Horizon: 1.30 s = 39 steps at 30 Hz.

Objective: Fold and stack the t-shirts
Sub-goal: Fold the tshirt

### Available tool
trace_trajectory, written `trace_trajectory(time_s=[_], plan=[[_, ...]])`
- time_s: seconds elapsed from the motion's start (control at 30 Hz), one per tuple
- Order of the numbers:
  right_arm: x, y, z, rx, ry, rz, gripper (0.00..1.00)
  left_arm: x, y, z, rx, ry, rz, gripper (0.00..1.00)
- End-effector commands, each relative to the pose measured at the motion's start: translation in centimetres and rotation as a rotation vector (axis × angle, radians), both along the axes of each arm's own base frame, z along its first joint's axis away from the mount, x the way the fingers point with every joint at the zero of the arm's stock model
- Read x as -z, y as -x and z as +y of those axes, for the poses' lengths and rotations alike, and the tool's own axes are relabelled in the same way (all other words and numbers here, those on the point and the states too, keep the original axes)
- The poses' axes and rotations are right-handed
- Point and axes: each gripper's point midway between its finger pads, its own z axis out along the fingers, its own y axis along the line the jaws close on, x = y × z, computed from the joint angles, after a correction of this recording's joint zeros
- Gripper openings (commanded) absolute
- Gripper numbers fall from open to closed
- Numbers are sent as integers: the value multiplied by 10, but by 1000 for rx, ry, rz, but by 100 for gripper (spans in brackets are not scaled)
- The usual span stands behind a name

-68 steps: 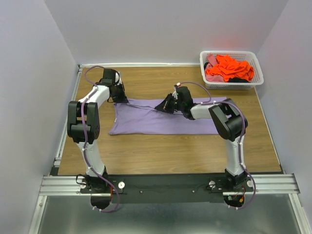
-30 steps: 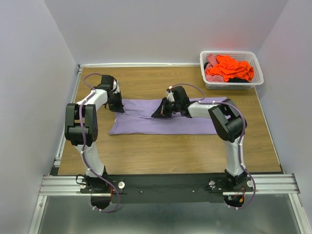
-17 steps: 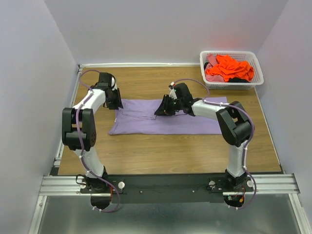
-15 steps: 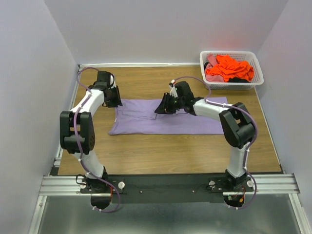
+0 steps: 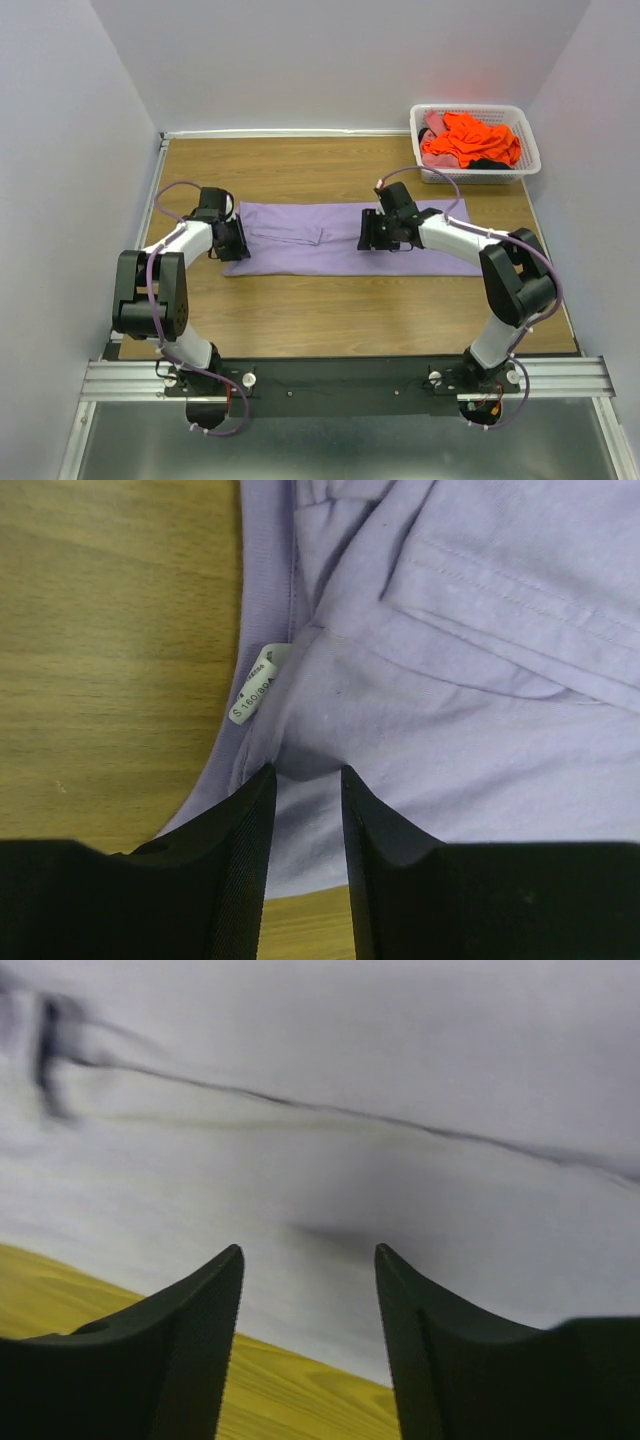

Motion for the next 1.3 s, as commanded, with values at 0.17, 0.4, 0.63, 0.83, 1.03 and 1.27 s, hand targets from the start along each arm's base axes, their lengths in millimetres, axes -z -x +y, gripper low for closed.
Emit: trace_trajectory(time_s=[0.17,0.4,0.63,0.83,1.03,1.27], plan=[[43,54,-67,16,300,148,74,35,-19,7,-18,-44,38,40],[58,131,-31,-102,206,347,81,47,-74,16,-26,-110,51,40],[32,175,63,-408,85,403,84,-17,-180,-2,-7,-84,-141,41],[-18,121,109,-504,16,201,86,-109,-194,14,-68,-156,-347,49],[-37,68,146,-620,-71,97,85,-214,-142,47,-223,-240,-616,56],[-36,-7,177,-626,-242,46,75,-242,-58,52,-274,-188,-746,91]])
